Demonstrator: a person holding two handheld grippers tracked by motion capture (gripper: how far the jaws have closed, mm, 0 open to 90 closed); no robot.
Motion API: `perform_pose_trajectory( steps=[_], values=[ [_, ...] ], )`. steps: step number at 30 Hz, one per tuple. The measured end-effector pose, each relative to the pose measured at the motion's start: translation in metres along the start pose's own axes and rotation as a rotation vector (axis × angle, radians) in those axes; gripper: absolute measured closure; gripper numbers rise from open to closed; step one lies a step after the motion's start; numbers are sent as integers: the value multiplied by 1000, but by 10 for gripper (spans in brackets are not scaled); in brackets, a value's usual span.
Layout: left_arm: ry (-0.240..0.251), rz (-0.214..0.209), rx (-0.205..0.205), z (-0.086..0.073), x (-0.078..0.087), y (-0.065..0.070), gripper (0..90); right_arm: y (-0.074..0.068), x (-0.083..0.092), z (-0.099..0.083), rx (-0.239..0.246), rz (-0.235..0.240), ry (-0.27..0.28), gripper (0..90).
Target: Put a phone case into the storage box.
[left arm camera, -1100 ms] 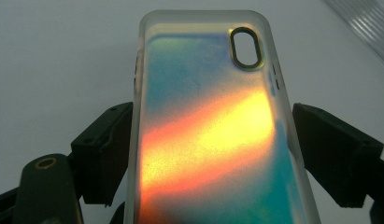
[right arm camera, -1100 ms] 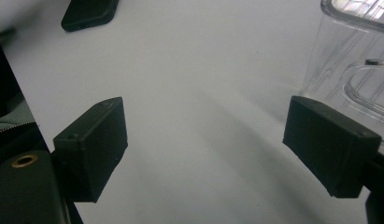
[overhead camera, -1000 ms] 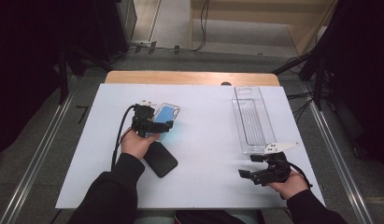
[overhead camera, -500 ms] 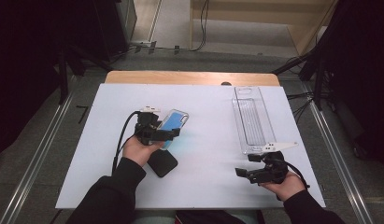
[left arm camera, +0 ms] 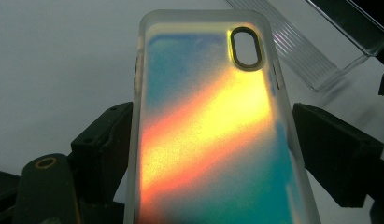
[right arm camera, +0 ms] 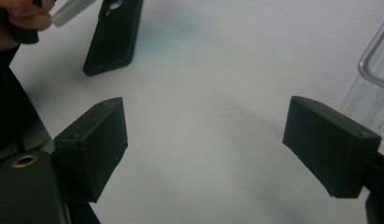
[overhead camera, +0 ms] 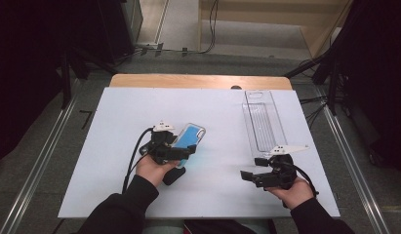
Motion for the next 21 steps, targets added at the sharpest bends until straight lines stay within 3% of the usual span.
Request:
perform_pose_trajectory(
  steps=[10,14,21],
  values=[
    [33,-17,-2,-14,-7,17,161,-6,-4,14,-26,-13,32,121],
    [75,-21,13,-17,-10,20,161,-10,-7,21,-33,-7,40,121],
    [158,3,-22,-19,-9,28,161,-17,-13,33,-48,-8,43,121]
  ],
)
Point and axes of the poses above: each handheld gripper's, and its own axes: x roughly backward along the jaws, z roughly out of its top, y roughly to its right, the point moved 5 cm from there along -x, roughly forward along the jaws, and after that the axes turned 1 degree about y, right-handed, at the moved point
